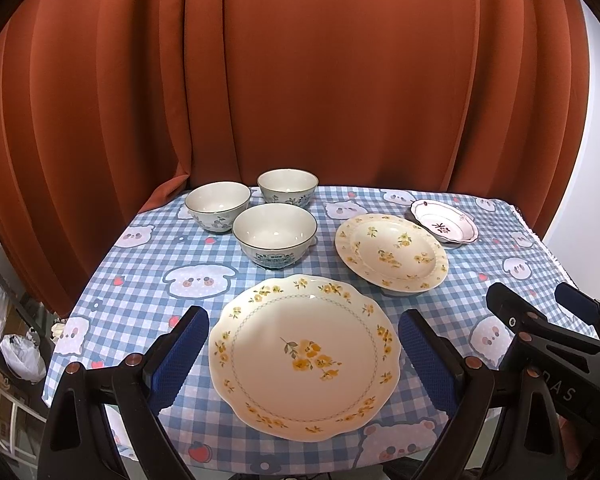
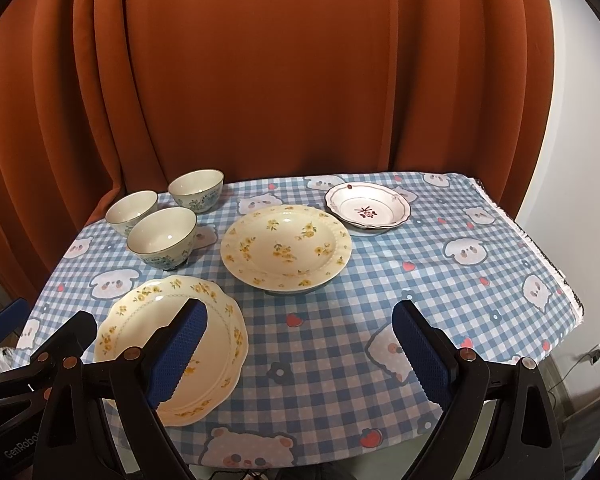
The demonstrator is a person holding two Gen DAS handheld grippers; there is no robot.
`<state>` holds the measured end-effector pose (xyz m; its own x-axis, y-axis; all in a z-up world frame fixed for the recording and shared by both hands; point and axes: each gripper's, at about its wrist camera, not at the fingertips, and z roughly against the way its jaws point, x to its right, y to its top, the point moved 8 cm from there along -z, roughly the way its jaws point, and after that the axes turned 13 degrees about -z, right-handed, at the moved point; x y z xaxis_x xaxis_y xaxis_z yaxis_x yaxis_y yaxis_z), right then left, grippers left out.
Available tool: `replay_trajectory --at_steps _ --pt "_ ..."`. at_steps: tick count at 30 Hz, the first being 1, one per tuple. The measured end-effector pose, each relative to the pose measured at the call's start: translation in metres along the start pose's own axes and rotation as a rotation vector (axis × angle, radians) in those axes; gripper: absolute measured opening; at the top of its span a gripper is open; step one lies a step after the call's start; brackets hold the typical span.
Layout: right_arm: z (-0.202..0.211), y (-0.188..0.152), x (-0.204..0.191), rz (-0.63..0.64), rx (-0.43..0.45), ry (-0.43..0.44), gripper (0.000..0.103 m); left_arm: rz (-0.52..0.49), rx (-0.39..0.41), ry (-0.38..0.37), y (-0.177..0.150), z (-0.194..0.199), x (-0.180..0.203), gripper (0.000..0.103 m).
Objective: Organize plates and bowls
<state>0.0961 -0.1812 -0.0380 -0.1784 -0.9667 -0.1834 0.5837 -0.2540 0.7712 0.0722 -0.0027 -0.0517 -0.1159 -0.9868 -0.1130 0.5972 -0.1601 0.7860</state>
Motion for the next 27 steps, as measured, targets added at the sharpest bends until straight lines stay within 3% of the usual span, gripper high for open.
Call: replay_trajectory --at_steps 15,27 --pt "-0.003 0.000 0.008 0.005 -0.012 0.004 0.096 0.007 -0.011 0.013 -0.004 -0.002 0.012 0.095" --pt "-0.033 -0.005 0.004 0.013 -0.096 0.036 0.094 0.019 -0.098 0.068 -0.006 -0.026 0.006 0.090"
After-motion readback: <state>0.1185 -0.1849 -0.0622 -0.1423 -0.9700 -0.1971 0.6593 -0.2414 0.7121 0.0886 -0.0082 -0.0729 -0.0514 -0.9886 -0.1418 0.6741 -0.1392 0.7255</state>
